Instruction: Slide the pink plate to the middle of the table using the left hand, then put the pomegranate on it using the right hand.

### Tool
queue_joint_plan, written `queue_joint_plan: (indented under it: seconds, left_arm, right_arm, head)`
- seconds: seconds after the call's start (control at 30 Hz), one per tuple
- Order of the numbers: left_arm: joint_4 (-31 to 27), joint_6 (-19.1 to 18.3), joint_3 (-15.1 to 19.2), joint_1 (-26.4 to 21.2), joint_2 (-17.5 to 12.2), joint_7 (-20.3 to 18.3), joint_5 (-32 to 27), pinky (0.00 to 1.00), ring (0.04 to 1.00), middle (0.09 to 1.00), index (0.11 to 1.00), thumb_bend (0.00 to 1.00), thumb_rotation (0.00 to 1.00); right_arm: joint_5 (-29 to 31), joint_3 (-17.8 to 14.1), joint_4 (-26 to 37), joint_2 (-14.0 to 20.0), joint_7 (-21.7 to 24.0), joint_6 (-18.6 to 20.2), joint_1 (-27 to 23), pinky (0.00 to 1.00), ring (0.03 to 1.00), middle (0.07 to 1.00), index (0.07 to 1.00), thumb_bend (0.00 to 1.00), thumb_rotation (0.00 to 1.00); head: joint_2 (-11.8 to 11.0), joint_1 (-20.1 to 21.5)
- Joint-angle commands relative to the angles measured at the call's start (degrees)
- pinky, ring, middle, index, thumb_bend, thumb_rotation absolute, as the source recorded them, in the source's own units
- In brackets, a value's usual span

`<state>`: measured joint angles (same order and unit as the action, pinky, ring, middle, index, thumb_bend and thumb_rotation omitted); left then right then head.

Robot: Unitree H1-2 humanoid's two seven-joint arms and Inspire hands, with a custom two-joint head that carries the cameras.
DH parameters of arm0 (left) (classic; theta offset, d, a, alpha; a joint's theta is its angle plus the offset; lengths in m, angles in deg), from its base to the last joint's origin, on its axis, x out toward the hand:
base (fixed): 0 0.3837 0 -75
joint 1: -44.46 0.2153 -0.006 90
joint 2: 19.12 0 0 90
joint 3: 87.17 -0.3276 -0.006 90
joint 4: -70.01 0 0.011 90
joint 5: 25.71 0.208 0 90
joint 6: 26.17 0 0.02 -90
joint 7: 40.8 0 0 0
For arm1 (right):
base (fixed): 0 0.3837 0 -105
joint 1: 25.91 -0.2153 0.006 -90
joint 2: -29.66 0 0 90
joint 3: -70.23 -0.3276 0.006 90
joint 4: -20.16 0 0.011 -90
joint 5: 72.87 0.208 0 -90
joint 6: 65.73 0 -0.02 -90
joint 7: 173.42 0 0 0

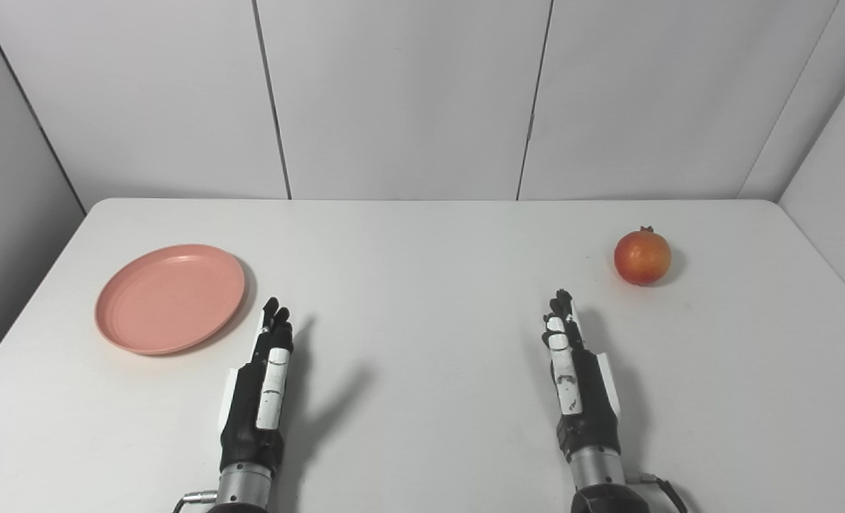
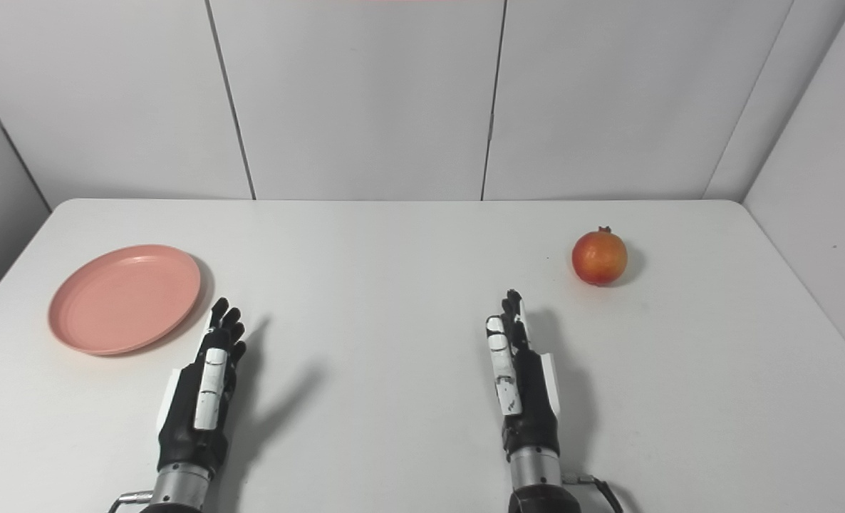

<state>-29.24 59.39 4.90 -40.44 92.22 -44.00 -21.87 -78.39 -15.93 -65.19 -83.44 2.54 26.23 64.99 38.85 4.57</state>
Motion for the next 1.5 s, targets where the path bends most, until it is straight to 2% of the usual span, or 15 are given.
queue_joint_plan:
  seconds: [0.0,1.47]
  left_arm:
    - [-1.17,-1.09,-0.52,0.64,-2.86,-0.63,0.04,1.00,1.000,1.000,1.000,0.76,0.96]
    - [-1.29,-1.38,-0.73,0.75,-3.08,-0.72,0.40,1.00,1.000,0.996,1.000,0.77,0.96]
  right_arm:
    - [0.15,0.50,1.61,-0.35,0.26,0.91,-1.12,1.00,0.998,0.989,1.000,0.68,0.99]
    - [1.10,0.74,1.99,-0.12,0.53,1.71,-1.01,1.00,0.979,0.979,1.000,0.68,0.98]
  head:
    - [0.00,-0.06]
    - [0.05,0.02]
